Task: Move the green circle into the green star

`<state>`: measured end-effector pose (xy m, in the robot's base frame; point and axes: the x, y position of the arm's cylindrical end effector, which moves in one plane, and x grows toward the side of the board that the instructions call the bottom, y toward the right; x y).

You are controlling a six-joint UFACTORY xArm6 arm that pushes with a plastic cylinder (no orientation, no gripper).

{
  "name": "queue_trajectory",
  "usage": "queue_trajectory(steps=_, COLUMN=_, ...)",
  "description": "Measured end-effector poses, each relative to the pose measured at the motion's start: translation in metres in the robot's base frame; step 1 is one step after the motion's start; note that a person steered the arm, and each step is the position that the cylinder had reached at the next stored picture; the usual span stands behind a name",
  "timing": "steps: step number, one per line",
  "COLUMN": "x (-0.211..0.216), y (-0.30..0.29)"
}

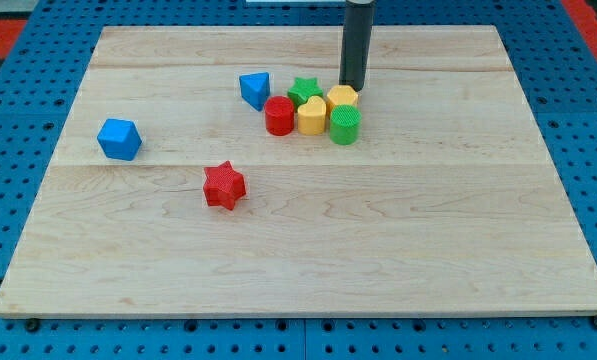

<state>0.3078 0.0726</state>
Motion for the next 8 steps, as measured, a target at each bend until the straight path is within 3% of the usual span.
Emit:
queue_trajectory(steps=1, x=-0.005, y=0.051)
queue_trajectory(steps=4, x=0.114, y=0.039)
queue_trajectory(steps=6, x=0.117, y=-0.033)
queue_trajectory(steps=8, x=0.084, y=-0.039)
